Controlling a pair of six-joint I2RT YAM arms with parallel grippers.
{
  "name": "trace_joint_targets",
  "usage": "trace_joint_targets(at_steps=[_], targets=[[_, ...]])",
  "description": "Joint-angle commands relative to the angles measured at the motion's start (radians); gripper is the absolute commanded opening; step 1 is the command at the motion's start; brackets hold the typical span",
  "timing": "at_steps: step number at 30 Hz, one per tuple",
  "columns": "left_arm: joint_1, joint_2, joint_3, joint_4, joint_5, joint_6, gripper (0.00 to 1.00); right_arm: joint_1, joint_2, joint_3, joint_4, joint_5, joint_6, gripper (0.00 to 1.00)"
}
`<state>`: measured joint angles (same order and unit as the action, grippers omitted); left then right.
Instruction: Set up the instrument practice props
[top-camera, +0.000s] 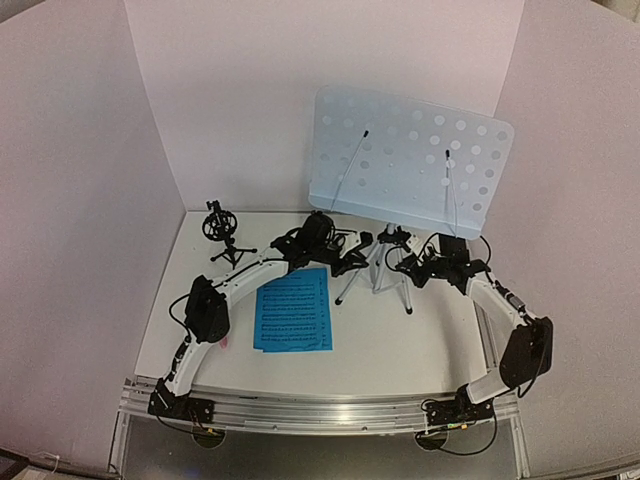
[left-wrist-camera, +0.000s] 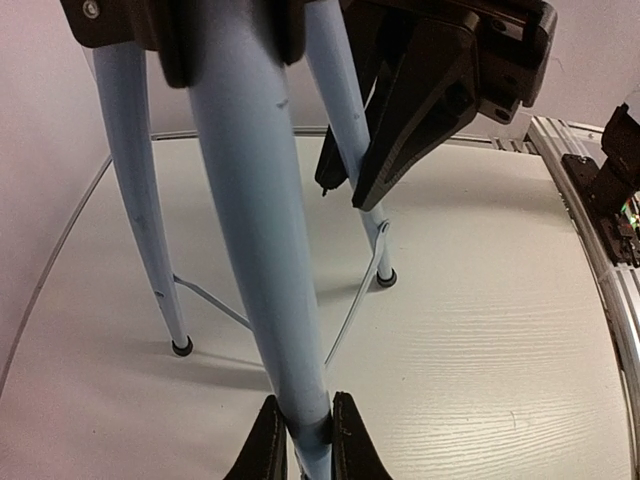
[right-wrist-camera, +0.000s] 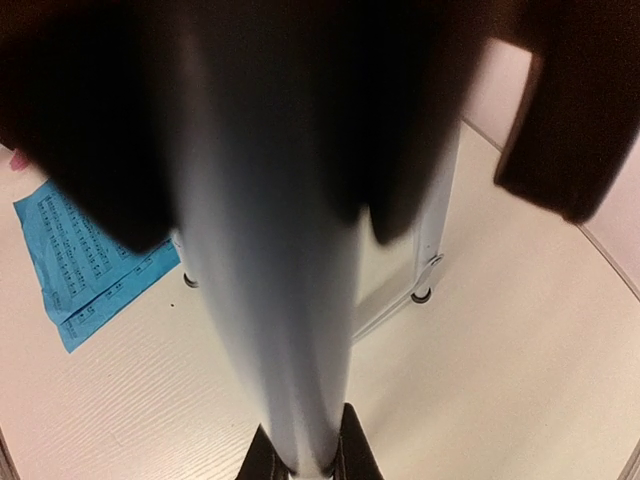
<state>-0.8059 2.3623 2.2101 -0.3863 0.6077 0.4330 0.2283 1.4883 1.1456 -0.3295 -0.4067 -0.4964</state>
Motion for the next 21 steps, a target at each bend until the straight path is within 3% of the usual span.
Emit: trace_joint_targets(at_steps=[1, 21], targets=[[0.09, -0.103, -0.016, -0.244, -0.099, 0.1, 0.0, -0.157, -0.025, 0.062, -0.135, 0.174, 0.03, 0.0], [0.063, -0.125, -0.13, -0.208, -0.094, 0.057, 0.0, -0.263, -0.061, 0.051, -0.255, 0.204, -0.12, 0.0]])
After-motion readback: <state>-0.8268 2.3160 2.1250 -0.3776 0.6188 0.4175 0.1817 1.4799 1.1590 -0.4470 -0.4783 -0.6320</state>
